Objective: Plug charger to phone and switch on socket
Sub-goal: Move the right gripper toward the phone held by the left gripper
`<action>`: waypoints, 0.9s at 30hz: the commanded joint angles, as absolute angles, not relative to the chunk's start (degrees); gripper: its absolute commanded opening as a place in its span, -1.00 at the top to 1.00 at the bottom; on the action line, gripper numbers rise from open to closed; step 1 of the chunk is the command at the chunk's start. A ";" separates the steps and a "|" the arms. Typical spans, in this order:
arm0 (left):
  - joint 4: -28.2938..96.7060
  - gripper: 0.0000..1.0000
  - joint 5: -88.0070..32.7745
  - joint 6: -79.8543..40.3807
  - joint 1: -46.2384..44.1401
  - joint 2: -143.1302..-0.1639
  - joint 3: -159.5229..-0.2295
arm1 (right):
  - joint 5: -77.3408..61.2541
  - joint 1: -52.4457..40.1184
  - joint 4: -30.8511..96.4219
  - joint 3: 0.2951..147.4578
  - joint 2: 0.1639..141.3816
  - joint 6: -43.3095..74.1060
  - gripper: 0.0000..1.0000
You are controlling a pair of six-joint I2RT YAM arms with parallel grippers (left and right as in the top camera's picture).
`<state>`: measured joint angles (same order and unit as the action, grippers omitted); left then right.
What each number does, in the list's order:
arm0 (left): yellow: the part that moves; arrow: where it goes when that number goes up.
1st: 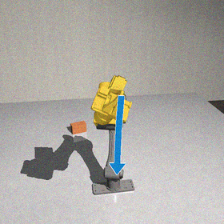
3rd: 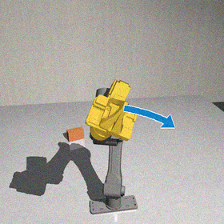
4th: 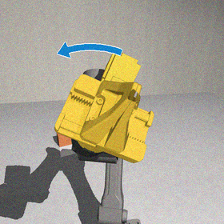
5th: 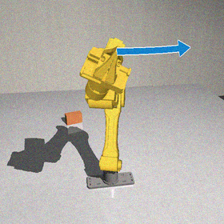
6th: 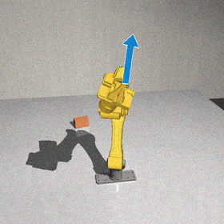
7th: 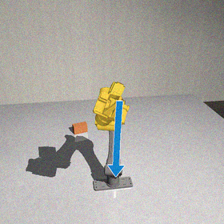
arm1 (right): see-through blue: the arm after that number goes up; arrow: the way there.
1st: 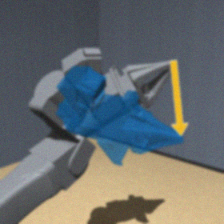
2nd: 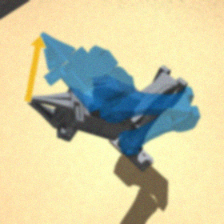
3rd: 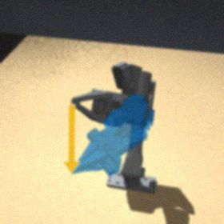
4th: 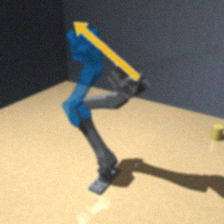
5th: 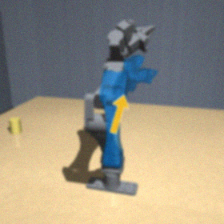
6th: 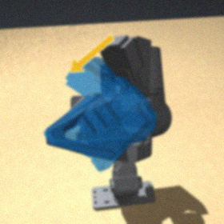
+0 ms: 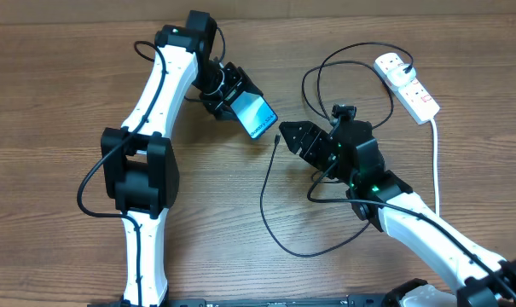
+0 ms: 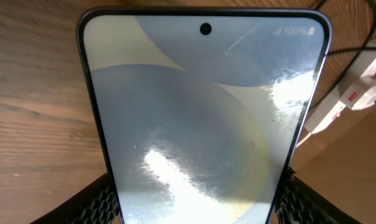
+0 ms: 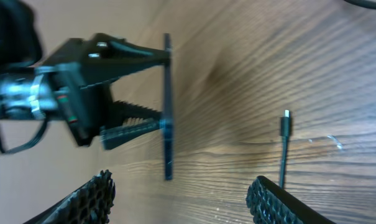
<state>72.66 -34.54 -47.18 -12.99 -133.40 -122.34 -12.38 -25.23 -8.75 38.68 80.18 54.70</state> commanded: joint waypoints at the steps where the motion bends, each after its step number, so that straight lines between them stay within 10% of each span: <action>1: 72.77 0.91 -38.35 -49.74 -15.00 -133.36 -124.29 | -9.61 -25.91 -10.02 39.79 82.48 57.01 -0.40; 27: 76.84 0.91 -47.31 -52.73 -9.37 -133.38 -124.27 | -9.52 -17.10 -3.51 40.97 76.49 56.60 -0.50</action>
